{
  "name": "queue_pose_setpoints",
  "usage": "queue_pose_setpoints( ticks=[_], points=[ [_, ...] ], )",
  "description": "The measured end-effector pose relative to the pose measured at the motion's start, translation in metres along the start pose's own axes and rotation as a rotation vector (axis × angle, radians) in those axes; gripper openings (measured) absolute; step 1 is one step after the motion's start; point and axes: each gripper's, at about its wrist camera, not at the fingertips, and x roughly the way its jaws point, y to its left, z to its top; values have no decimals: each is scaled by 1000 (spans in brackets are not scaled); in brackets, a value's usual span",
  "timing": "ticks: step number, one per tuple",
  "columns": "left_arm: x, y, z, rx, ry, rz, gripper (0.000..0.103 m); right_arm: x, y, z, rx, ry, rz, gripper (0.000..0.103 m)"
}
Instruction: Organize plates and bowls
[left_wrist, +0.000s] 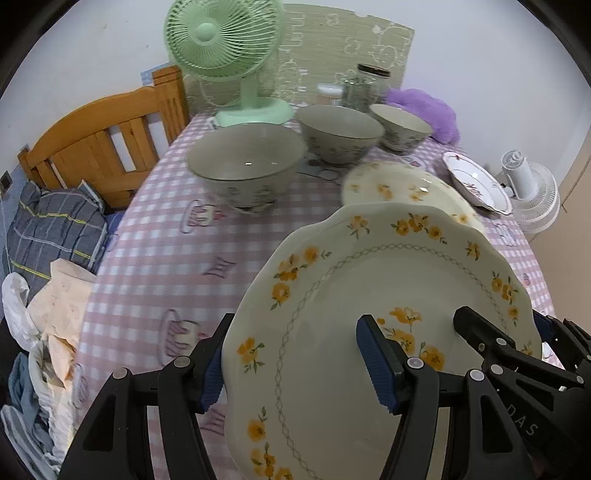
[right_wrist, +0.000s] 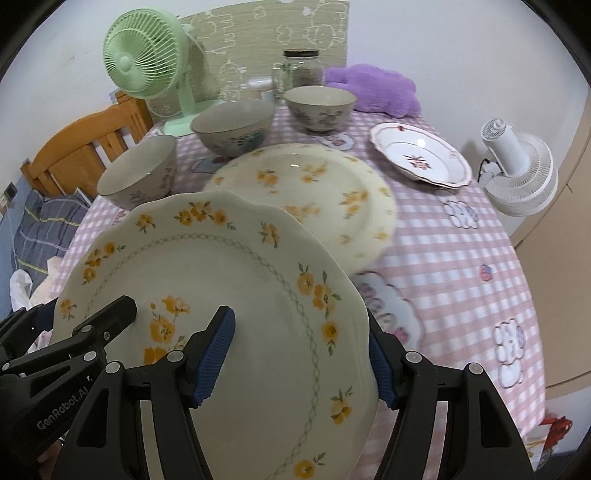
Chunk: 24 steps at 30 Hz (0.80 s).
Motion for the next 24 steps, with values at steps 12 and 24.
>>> queue_pose_setpoints(
  ticks=[12, 24],
  points=[
    [13, 60, -4, -16, 33, -3, 66, 25, 63, 0, -5, 43, 14, 70],
    [42, 85, -16, -44, 134, -1, 66, 55, 88, -8, -27, 142, 3, 70]
  ],
)
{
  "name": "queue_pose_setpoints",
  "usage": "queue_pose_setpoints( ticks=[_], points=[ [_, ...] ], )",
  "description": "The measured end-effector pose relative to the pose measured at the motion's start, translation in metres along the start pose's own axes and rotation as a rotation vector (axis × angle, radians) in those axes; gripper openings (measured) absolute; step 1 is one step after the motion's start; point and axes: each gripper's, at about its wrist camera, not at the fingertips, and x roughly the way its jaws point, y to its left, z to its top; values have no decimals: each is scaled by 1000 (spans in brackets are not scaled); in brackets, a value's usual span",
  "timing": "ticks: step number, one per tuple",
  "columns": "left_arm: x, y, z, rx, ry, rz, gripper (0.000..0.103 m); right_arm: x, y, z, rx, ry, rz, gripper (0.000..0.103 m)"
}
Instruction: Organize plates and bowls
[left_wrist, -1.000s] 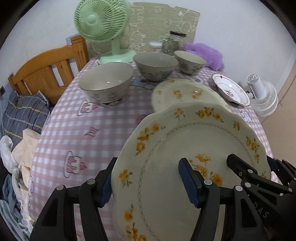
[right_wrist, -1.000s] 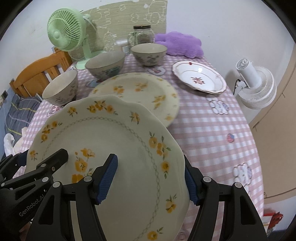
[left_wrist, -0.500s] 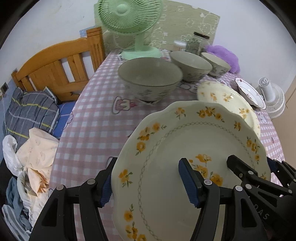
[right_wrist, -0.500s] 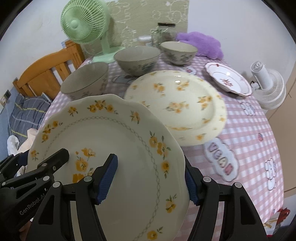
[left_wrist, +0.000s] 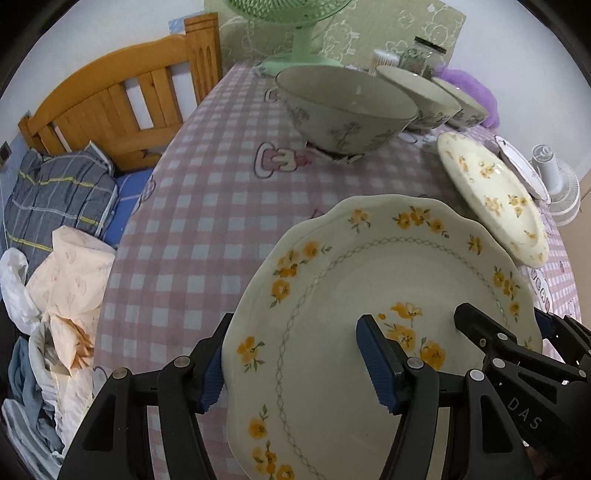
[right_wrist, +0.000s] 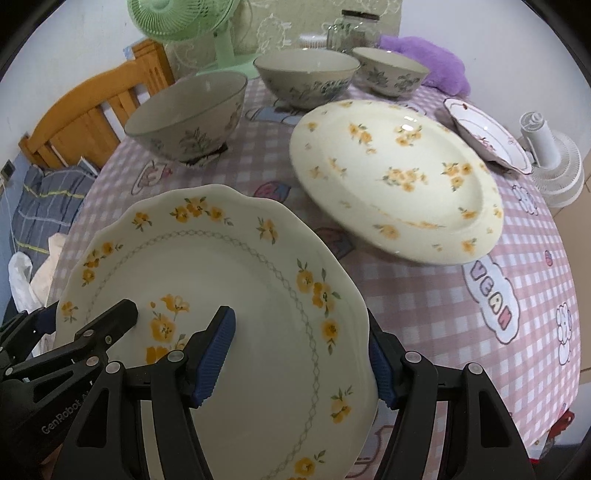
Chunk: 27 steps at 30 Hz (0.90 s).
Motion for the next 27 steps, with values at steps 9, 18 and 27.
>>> queue_pose_setpoints(
  ticks=[9, 18, 27],
  points=[
    [3, -3, -1, 33, 6, 19, 67, 9, 1, -1, 11, 37, -2, 69],
    [-12, -9, 6, 62, 11, 38, 80, -12, 2, 8, -21, 19, -5, 70],
    [-36, -6, 14, 36, 2, 30, 93, -46, -5, 19, -29, -19, 12, 70]
  ],
)
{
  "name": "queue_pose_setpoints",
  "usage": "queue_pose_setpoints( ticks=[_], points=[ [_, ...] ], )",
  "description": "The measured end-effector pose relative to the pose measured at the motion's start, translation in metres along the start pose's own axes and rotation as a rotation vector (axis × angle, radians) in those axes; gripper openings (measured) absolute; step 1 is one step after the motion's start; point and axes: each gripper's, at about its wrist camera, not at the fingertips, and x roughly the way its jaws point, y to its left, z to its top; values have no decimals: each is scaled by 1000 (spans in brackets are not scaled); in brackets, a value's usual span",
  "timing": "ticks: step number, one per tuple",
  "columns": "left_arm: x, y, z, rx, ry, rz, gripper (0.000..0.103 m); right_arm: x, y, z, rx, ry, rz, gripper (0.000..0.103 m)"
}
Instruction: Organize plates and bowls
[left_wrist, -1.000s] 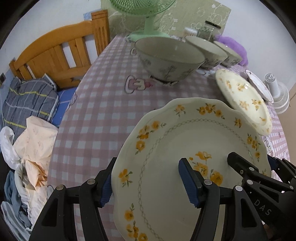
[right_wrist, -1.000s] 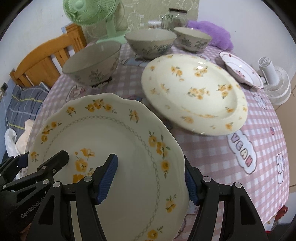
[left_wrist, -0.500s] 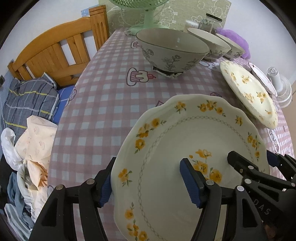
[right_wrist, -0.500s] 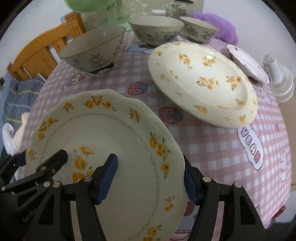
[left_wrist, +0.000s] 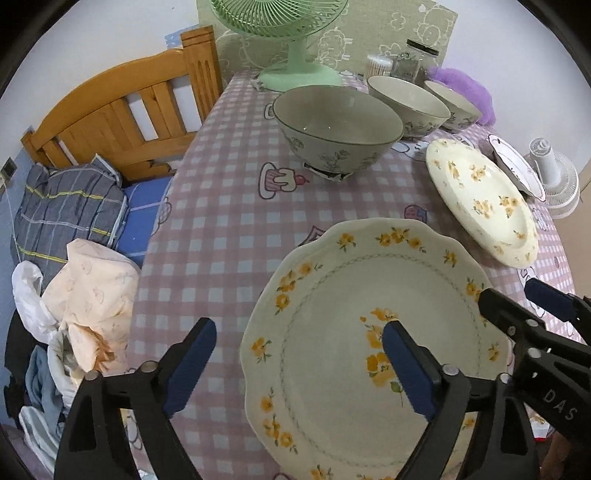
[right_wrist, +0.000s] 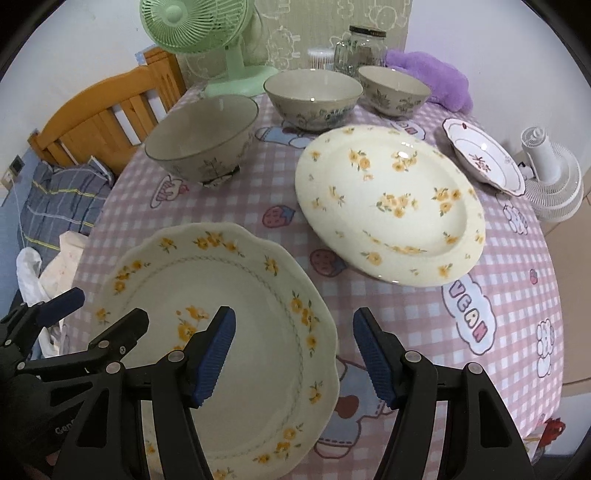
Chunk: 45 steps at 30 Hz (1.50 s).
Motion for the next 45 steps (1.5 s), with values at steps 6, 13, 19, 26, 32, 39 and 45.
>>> queue_pose_setpoints(
  ticks=[6, 13, 19, 26, 32, 39, 45],
  points=[
    [-19, -12, 11, 14, -70, -40, 96, -20, -12, 7, 35, -51, 15, 70],
    [-30, -46, 24, 41, -119, -52, 102, -30, -48, 17, 98, -93, 10, 70],
    [-24, -73, 34, 9, -114, -42, 102, -27, -84, 29, 108, -89, 45, 71],
    [-19, -107, 57, -42, -125, -24, 101, -22, -129, 48, 115, -82, 11, 71],
    [-6, -141, 77, -43, -126, -8, 99, -16, -155, 67, 81, -92, 31, 71],
    [17, -163, 99, -39, -119, 3, 95, -1, -185, 90, 106, -105, 35, 71],
    [44, -170, 115, -35, -109, 21, 94, 25, -197, 105, 106, -91, 30, 71]
  ],
)
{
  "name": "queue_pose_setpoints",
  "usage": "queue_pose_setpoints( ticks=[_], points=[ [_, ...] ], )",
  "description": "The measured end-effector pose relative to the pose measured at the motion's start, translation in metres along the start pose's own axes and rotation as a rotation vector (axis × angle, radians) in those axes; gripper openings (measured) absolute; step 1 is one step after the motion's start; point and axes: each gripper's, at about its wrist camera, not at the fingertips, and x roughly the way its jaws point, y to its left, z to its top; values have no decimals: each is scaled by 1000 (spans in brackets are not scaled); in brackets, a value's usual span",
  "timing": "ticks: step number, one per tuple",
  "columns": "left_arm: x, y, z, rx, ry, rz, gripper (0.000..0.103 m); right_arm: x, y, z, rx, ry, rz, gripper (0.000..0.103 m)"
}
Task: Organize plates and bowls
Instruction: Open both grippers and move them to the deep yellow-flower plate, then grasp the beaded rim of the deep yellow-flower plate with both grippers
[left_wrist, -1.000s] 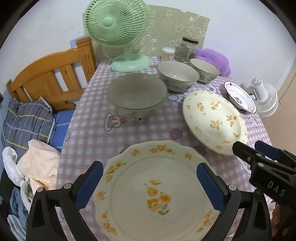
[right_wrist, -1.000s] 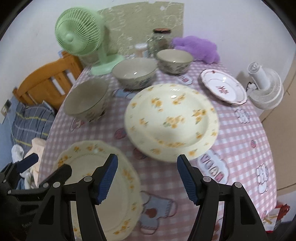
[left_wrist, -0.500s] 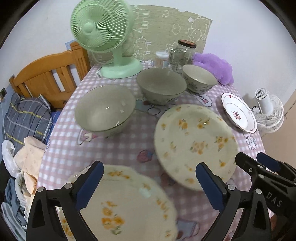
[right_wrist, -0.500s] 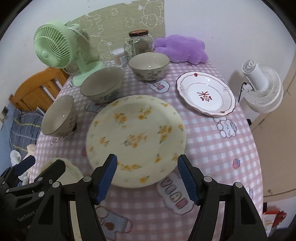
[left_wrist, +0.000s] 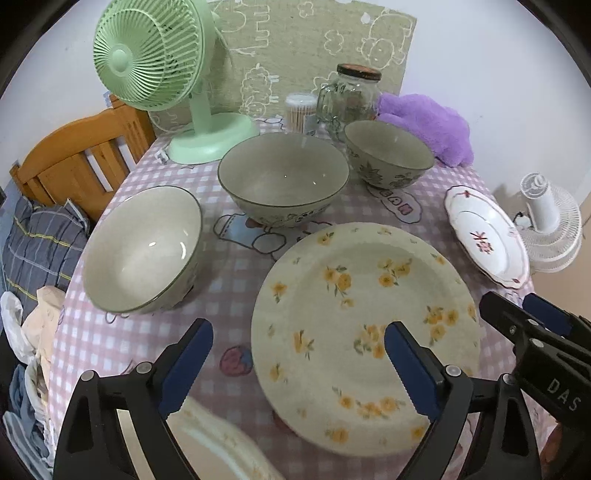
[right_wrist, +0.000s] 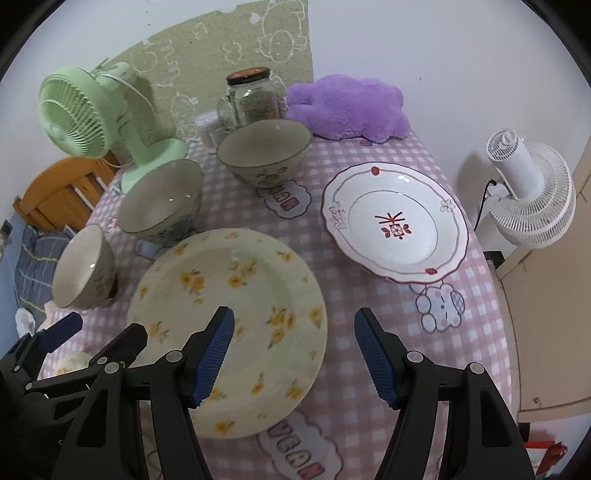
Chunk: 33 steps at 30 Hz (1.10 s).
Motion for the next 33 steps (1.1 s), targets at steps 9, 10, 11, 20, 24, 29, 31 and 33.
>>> queue_pose_setpoints(
  ticks=[9, 10, 11, 20, 24, 29, 31, 33],
  points=[
    [43, -2, 9, 13, 59, 27, 86, 41, 1, 8, -19, 47, 11, 71],
    [48, -2, 9, 10, 68, 28, 84, 46, 1, 8, -19, 55, 6, 71],
    [52, -2, 9, 10, 74, 31, 84, 51, 1, 9, -18, 69, 3, 71],
    [73, -3, 9, 20, 110, 27, 74, 81, 3, 9, -24, 137, -5, 58],
    [74, -3, 10, 30, 103, 28, 75, 89, 4, 8, -26, 154, -17, 55],
    [72, -6, 11, 36, 106, 38, 75, 90, 5, 9, -32, 155, -26, 55],
    [72, -8, 9, 45, 115, 33, 75, 89, 6, 8, -35, 161, -30, 55],
    [69, -12, 4, 60, 125, 28, 75, 87, 4, 7, -31, 170, -36, 55]
  ],
)
